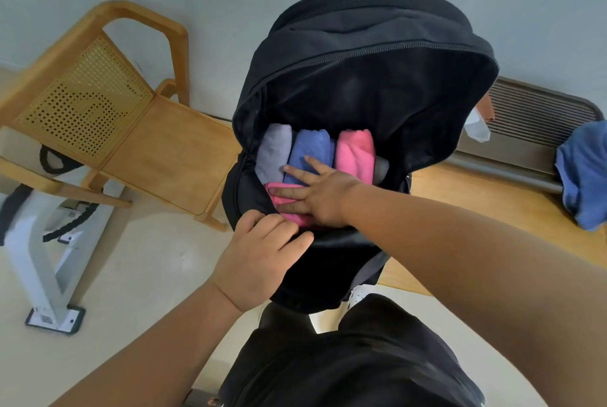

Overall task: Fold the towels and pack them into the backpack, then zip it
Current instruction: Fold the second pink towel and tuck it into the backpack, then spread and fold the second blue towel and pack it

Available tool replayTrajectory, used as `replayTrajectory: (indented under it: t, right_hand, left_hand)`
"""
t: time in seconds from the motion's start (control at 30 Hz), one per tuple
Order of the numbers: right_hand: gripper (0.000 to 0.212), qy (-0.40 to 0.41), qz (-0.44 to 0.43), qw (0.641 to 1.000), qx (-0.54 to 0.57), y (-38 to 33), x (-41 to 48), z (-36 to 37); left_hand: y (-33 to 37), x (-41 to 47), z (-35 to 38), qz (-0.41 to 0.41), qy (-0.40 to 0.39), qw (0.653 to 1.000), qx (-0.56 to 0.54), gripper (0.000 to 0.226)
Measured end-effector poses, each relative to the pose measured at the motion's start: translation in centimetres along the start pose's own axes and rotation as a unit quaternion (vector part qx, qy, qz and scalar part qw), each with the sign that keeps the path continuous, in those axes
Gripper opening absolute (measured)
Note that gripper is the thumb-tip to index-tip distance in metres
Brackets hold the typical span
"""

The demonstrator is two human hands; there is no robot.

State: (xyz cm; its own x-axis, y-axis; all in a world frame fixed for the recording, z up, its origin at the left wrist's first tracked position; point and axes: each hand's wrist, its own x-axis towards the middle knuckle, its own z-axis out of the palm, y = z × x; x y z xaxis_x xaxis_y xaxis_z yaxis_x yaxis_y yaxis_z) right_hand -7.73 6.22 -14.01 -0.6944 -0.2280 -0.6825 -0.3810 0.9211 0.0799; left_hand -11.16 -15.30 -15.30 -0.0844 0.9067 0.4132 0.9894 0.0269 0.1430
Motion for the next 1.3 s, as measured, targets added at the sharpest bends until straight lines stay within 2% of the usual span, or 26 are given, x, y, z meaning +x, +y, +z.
replayTrajectory:
  t: [0.1,0.2,0.27,0.33,0.4,0.63,0.73,0.83,0.93,1.0,1.07,1.17,1.3]
  right_hand:
    - [0.060,0.084,0.013,0.988,0.128,0.6,-2.5,-1.2]
    - [0.038,0.133,0.027,0.966,0.222,0.6,-5.3,-2.2]
    - [0.040,0.061,0.048,0.957,0.281,0.3,-6.1,-2.0]
    - [0.066,-0.087,0.094,0.930,0.345,-0.2,-6.2,-1.3]
    - [0.082,-0.167,0.135,0.906,0.364,-0.6,-5.9,-0.7]
    - [0.063,-0.156,0.140,0.902,0.378,-1.1,-6.0,-2.4]
    - [0.051,-0.076,0.106,0.918,0.374,-0.5,-6.9,-1.7]
    - [0.047,0.101,0.141,0.921,0.348,0.1,-8.8,0.1]
    - [0.036,0.297,0.167,0.879,0.333,0.6,-11.9,2.8]
    - [0.027,0.388,0.187,0.839,0.334,1.2,-14.5,4.9]
    - [0.022,0.424,0.225,0.812,0.333,1.8,-17.5,7.0]
    - [0.015,0.443,0.286,0.781,0.336,3.3,-22.0,10.9]
    - [0.020,0.390,0.372,0.765,0.353,6.6,-27.6,17.0]
  left_hand:
    - [-0.2,0.4,0.1,-0.004,0.009,1.000,0.004,0.028]
    - [-0.2,0.4,0.3,-0.014,0.012,1.000,0.004,0.030]
    - [-0.1,0.4,0.3,-0.018,0.010,1.000,0.008,0.030]
    - [0.0,0.4,0.4,-0.020,0.003,1.000,0.013,0.031]
    - [0.2,0.5,0.7,-0.017,-0.007,1.000,0.017,0.036]
    - [0.6,0.7,0.5,-0.026,-0.005,0.999,0.019,0.034]
    - [1.1,2.0,-0.4,-0.046,0.017,0.999,-0.007,0.027]
    - [2.0,4.5,-0.9,-0.059,0.029,0.997,-0.032,0.028]
    - [3.5,8.2,-0.8,-0.056,0.038,0.996,-0.053,0.024]
    - [4.9,11.0,-0.2,-0.046,0.055,0.996,-0.060,0.018]
    - [6.7,13.7,0.7,-0.035,0.059,0.995,-0.067,0.015]
    - [10.4,18.0,2.4,-0.020,0.024,0.996,-0.084,0.015]
    - [16.2,24.7,5.1,-0.004,-0.057,0.995,-0.086,0.022]
